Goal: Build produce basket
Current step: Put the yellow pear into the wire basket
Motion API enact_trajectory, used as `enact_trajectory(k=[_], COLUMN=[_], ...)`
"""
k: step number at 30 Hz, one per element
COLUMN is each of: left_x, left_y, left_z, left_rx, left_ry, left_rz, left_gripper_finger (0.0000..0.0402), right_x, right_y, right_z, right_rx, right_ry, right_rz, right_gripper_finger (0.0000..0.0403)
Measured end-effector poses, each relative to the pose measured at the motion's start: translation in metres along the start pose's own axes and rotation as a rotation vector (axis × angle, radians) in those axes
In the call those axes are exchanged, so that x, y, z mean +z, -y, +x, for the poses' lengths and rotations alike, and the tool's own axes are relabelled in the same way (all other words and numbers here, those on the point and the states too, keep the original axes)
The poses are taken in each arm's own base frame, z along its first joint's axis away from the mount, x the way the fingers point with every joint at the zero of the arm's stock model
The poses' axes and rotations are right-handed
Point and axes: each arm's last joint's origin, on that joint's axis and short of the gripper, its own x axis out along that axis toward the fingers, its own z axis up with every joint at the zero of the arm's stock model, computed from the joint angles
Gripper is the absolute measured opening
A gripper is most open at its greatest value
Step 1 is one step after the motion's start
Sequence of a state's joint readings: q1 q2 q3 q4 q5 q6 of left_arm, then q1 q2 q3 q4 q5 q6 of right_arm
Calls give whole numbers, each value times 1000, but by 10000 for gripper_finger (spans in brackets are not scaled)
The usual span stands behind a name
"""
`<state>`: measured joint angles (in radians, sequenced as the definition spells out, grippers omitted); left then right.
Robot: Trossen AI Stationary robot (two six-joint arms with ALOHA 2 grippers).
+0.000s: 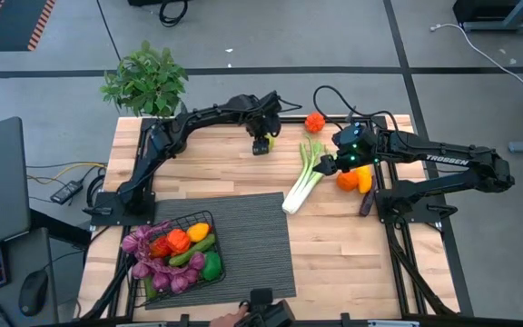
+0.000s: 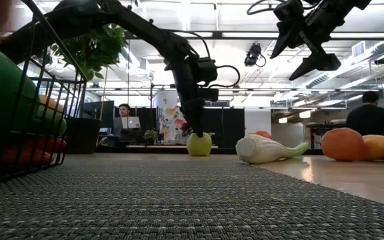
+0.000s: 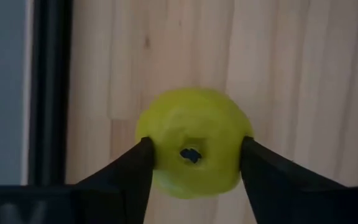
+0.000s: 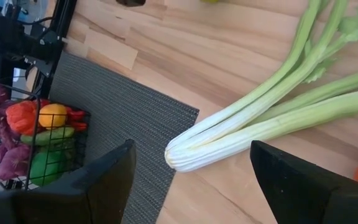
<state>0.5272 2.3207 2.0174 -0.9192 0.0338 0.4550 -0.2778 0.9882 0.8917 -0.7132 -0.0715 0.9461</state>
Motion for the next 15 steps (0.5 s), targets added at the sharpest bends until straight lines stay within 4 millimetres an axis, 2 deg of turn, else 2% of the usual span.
enact_trajectory(k=[8,15], left_x=[-9,-8], left_y=[6,10], left_z=[-17,-61], left_rx=[-29,9], left_ry=[-92,-57], left_rz=[-51,-100], left_gripper_finger=[207,207], right_x=[2,2], right_y=[1,2], right_z=[0,0], right_rx=[-38,-45], right_ry=[53,61], right_rz=[-7,-22], right_gripper_finger=[318,318])
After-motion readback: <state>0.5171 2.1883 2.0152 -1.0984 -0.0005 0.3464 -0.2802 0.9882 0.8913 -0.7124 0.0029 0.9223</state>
